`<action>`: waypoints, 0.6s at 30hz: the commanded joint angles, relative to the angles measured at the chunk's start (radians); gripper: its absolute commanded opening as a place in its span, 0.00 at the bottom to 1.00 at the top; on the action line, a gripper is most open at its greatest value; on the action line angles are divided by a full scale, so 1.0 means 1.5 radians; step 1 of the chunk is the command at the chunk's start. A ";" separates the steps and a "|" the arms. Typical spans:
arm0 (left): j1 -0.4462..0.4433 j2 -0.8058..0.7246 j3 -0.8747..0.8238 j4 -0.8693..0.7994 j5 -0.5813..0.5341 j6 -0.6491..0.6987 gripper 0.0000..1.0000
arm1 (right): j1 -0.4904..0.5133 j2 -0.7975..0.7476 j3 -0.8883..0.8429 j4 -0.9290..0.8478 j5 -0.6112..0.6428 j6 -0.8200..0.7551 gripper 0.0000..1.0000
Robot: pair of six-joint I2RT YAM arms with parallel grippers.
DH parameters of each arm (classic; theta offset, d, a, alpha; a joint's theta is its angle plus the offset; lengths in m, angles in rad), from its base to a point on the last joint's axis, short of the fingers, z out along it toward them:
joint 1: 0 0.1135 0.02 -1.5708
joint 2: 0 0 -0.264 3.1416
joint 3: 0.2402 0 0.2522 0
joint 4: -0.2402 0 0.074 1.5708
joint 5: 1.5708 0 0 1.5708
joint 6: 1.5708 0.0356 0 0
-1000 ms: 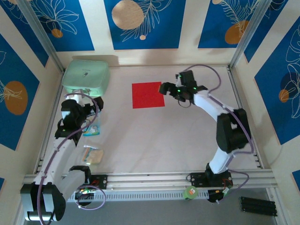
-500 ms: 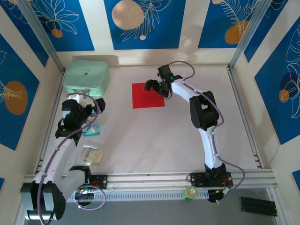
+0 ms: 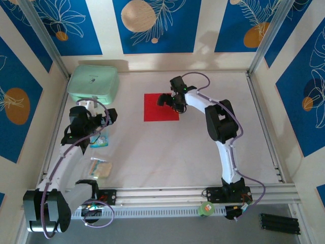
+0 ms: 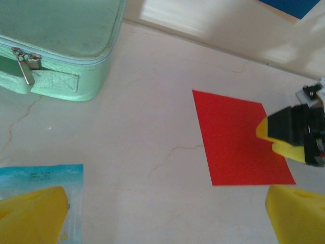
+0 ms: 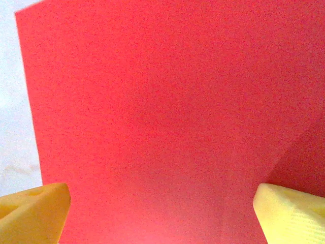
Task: Fold a paper plane with a square sheet of paper (pick it up from the middle)
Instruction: Move the square sheet of paper to the center of the table.
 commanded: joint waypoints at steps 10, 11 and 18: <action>-0.005 0.010 0.054 -0.087 0.060 -0.062 0.99 | 0.123 -0.218 -0.350 -0.014 -0.056 0.248 0.95; -0.006 0.013 0.055 -0.089 0.066 -0.075 0.99 | 0.132 -0.230 -0.367 -0.001 -0.066 0.271 0.95; -0.055 0.080 0.097 -0.163 0.089 -0.150 0.99 | 0.113 -0.337 -0.390 0.093 -0.111 0.300 0.94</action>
